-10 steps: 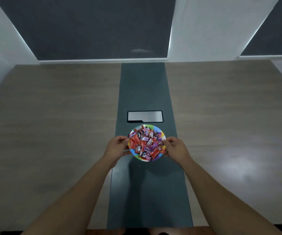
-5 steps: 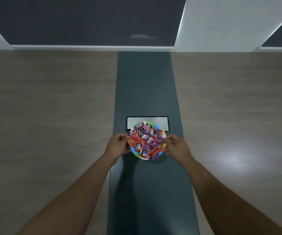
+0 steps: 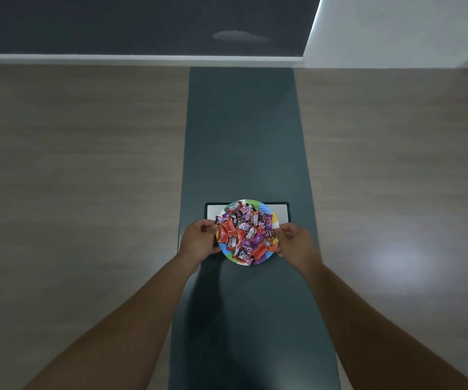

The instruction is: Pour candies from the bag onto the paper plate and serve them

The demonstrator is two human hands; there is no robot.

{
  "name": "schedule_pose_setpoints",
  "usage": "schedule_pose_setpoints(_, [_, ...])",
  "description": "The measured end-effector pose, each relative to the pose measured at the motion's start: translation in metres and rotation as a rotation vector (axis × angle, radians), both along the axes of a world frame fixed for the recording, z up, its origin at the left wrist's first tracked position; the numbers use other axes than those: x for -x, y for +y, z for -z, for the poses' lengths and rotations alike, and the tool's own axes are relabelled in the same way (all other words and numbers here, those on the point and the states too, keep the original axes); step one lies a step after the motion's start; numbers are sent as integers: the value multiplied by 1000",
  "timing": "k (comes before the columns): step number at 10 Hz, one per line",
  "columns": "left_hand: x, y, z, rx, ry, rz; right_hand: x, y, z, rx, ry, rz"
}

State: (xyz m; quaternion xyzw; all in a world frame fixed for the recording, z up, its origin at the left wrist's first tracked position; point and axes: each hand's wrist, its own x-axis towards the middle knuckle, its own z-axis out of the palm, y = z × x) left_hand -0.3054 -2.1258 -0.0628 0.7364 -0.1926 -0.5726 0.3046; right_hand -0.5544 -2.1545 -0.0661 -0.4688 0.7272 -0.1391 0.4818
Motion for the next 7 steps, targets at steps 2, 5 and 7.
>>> schedule_pose_setpoints(2, [1,-20,15,3,-4,-3,0,-19,16,14,16,-9])
schedule_pose_setpoints(5, [1,-23,12,10,-43,1,7,-20,21,19,48,-31])
schedule_pose_setpoints(7, [1,21,-1,149,-267,90,16,12,9,169,145,-36])
